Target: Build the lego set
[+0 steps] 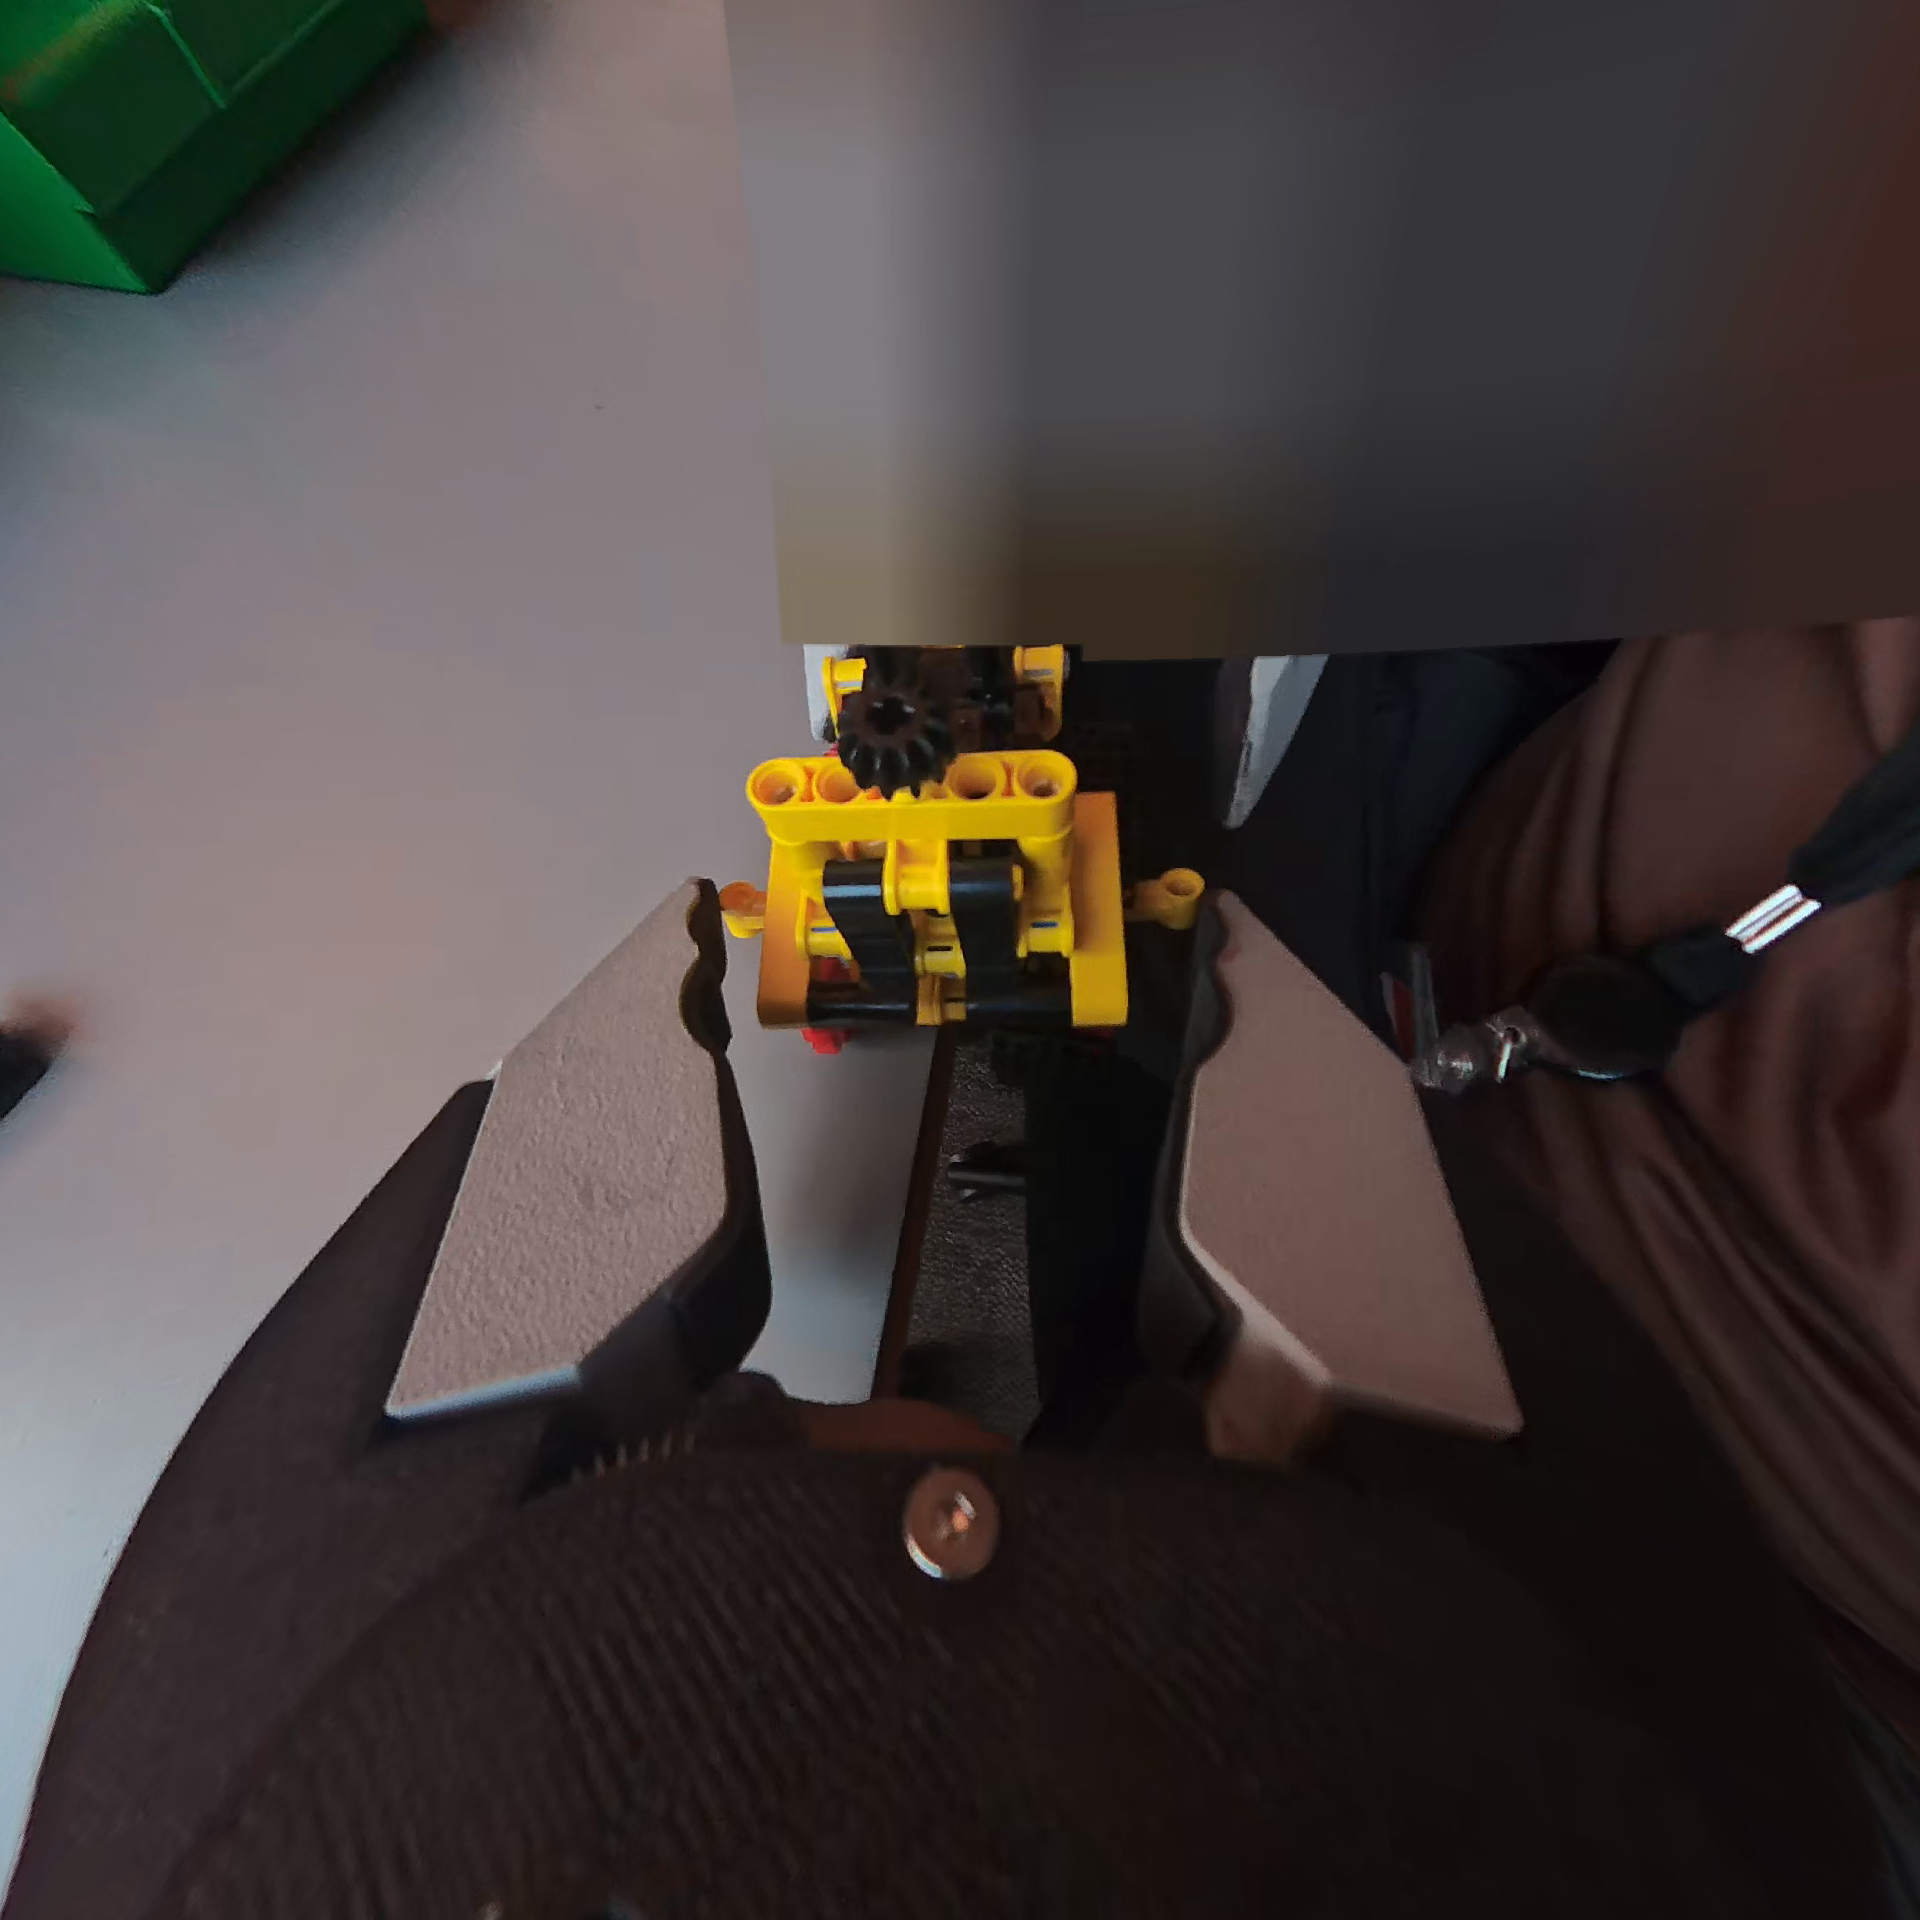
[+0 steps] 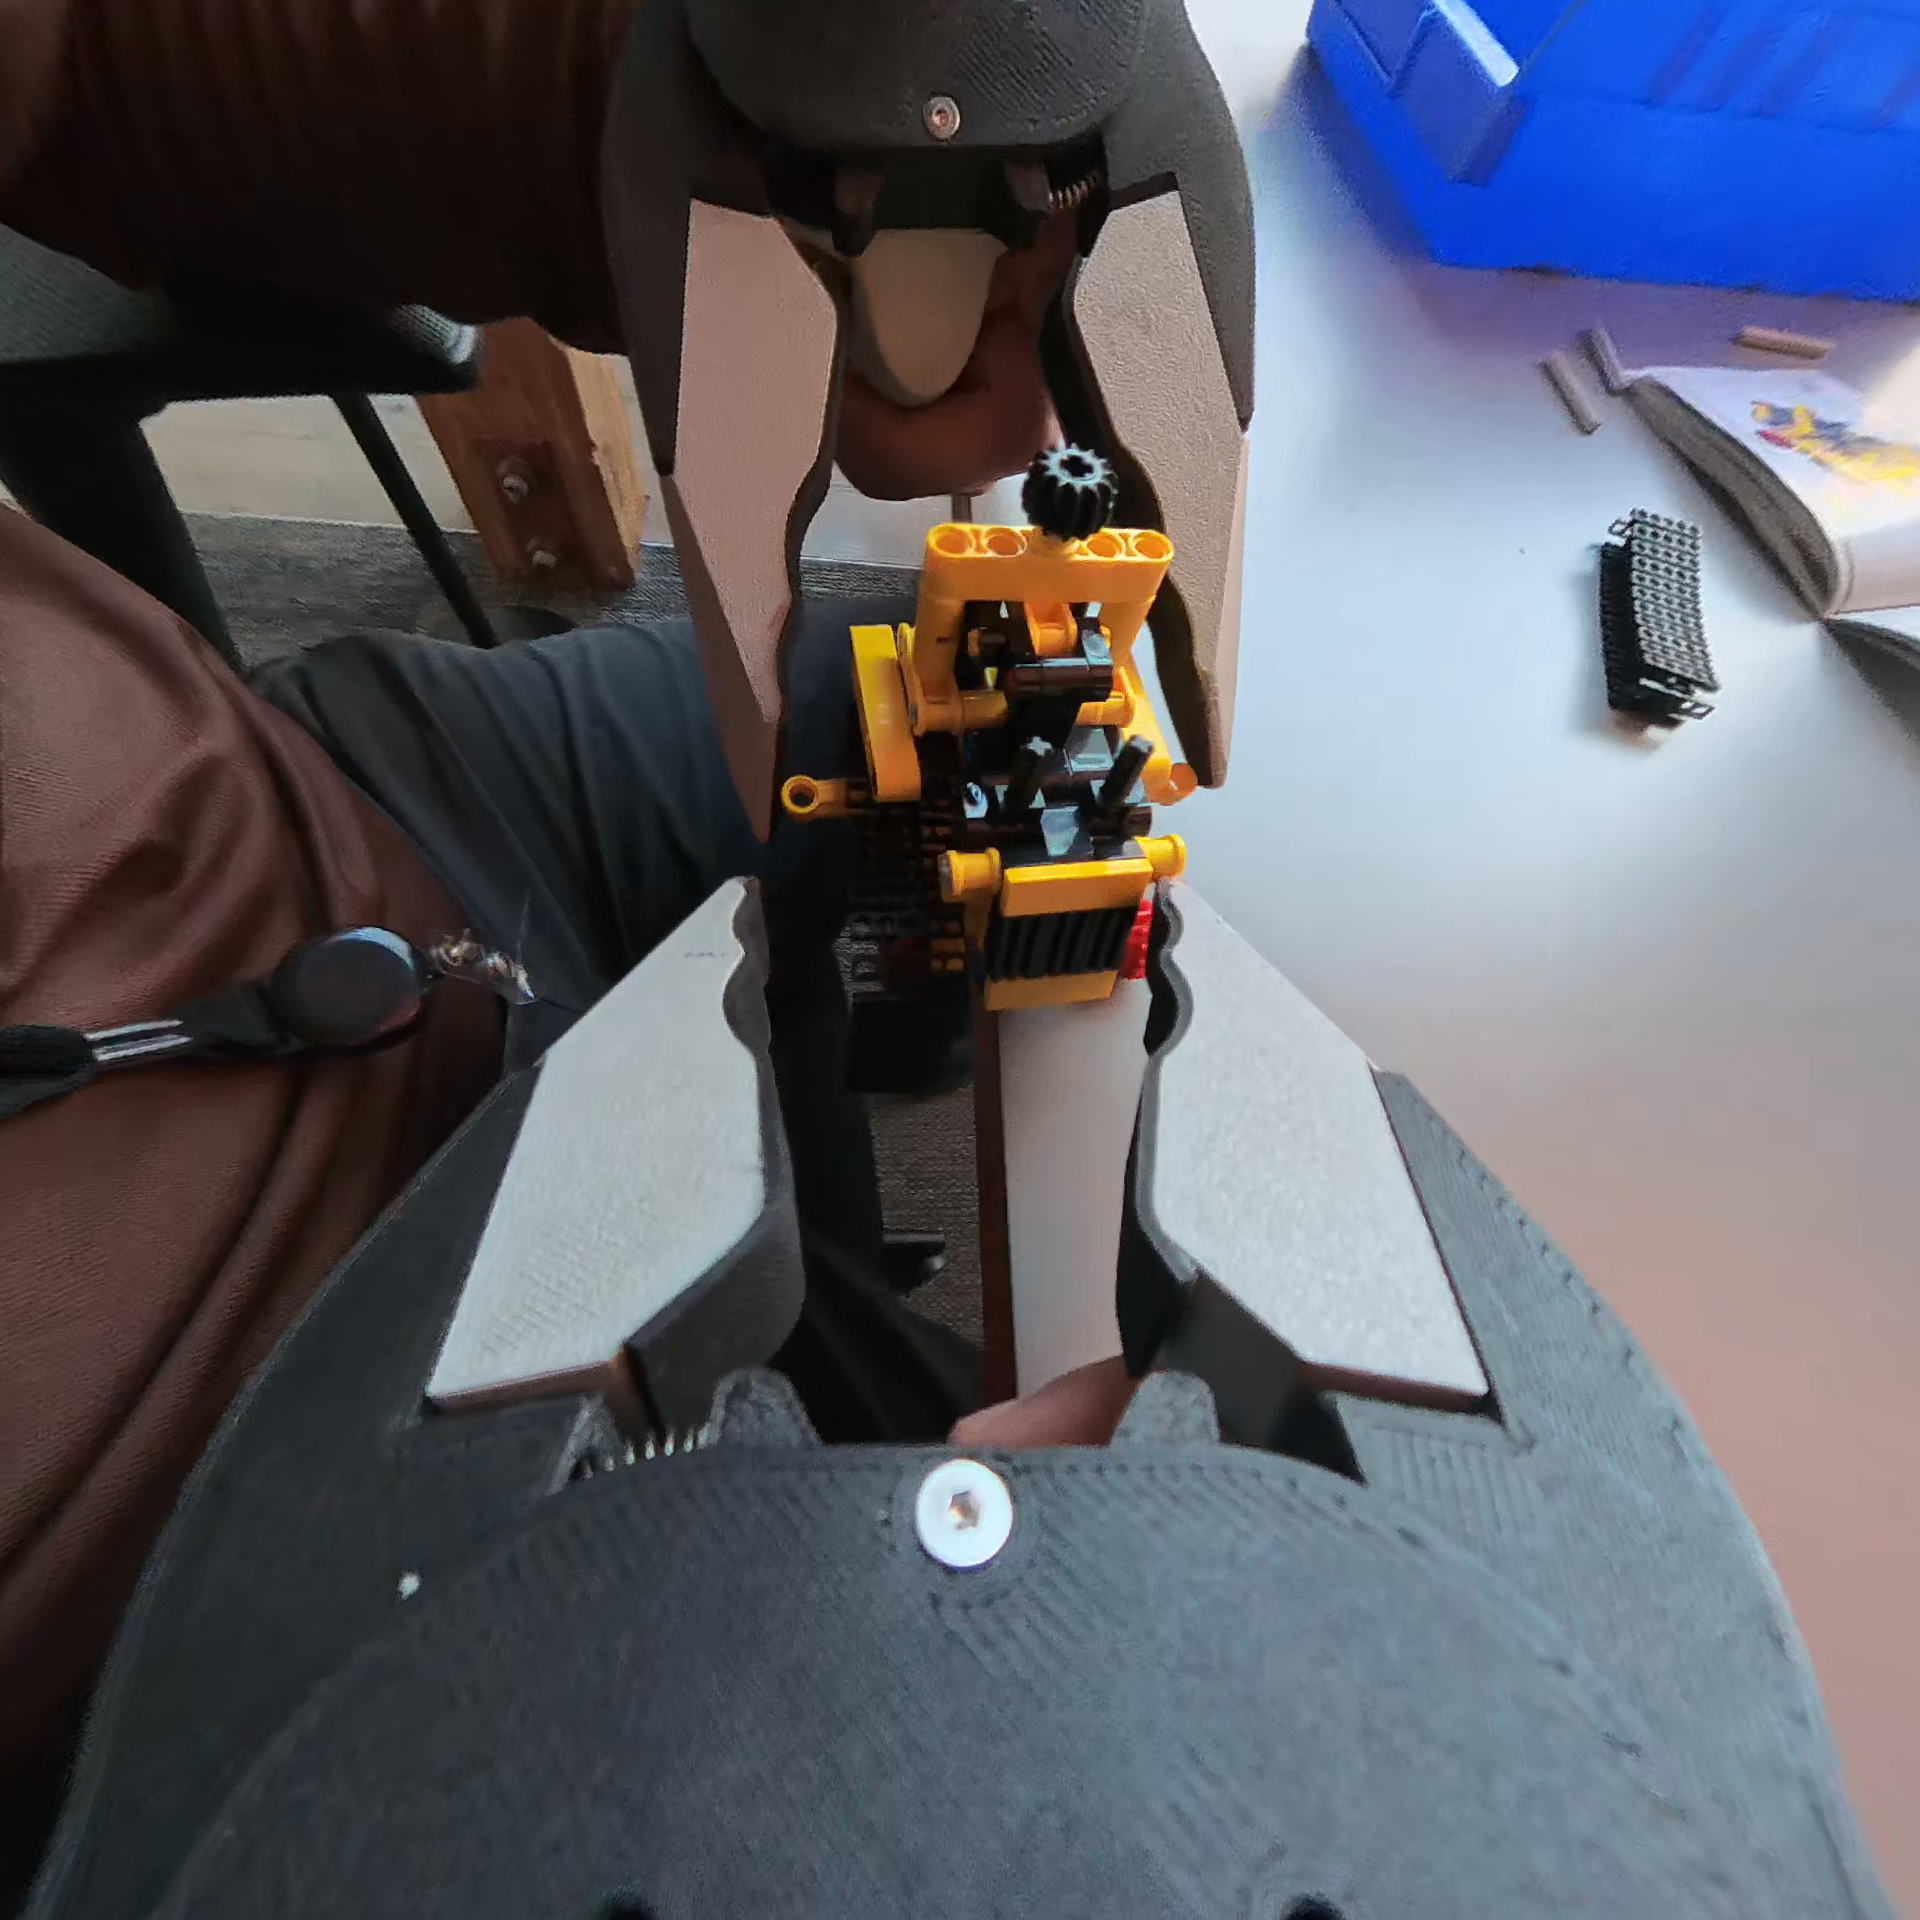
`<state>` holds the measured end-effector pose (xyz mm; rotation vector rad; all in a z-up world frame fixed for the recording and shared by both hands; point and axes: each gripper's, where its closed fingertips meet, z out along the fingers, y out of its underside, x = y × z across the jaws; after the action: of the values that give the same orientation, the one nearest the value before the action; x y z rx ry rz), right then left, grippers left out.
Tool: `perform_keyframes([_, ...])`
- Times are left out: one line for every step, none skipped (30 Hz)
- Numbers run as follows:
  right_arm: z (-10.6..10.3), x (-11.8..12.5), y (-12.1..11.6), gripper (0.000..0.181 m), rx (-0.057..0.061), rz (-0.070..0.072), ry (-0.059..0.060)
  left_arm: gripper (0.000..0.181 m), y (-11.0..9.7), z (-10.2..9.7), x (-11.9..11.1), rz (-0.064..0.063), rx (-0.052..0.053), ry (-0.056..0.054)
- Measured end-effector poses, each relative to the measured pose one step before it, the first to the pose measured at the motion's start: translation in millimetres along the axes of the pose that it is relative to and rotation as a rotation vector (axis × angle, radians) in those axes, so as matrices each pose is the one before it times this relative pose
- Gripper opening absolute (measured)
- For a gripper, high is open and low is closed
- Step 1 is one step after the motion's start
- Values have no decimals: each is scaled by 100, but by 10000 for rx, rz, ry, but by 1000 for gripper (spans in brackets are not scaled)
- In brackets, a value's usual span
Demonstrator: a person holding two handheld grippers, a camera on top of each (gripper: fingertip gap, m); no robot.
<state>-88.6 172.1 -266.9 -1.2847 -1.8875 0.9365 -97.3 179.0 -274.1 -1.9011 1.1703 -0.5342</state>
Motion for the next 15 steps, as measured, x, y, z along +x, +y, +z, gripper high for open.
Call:
perform_keyframes([-51, 73, -80, 71, -12, 162, -152, 88, -18, -5, -94, -67, 5, -27])
perform_keyframes([-59, 114, -74, 71, -32, 81, -98, 88, -14, -6, -79, -82, 15, -17])
perform_keyframes([-63, 179, -78, 70, -55, -47, -25, 88, -22, -26, -64, -79, 12, 0])
perform_keyframes([-63, 434, -53, 69, -72, -247, 175, 88, -17, -19, -89, -100, 3, 6])
perform_keyframes([-63, 758, -17, 69, -66, -422, 410, 87, 24, 9, -50, -122, -26, 39])
perform_keyframes([45, 507, 87, 71, -97, -418, 243, 87, -36, -17, -49, -91, 4, 36])
perform_keyframes([159, 111, 117, 69, -98, -212, -56, 87, -26, 3, -120, -89, -11, -20])
perform_keyframes([244, 8, 122, 69, -89, 15, -159, 88, -21, 12, -105, -96, 2, -15])
perform_keyframes([264, -67, 33, 69, -47, 105, -194, 88, -5, -12, -64, -39, 1, -20])
perform_keyframes([207, -49, -40, 69, -35, 64, -151, 87, 17, -4, -21, 22, 12, -25])
perform_keyframes([155, 3, -128, 68, 22, 9, -78, 87, 38, -21, -27, 48, 1, -70])
perform_keyframes([148, -74, -89, 66, -1, -28, -121, 87, 44, -6, -59, 59, -7, -105])
perform_keyframes([164, -183, -4, 63, -53, -59, -182, 87, 47, -15, -55, 41, -5, -97])
perform_keyframes([186, -67, 3, 64, -50, -79, -112, 87, 41, -24, -10, 30, -5, -61])
perform_keyframes([148, -48, -7, 64, -39, -89, -104, 87, 43, -23, -10, 33, 5, -62])
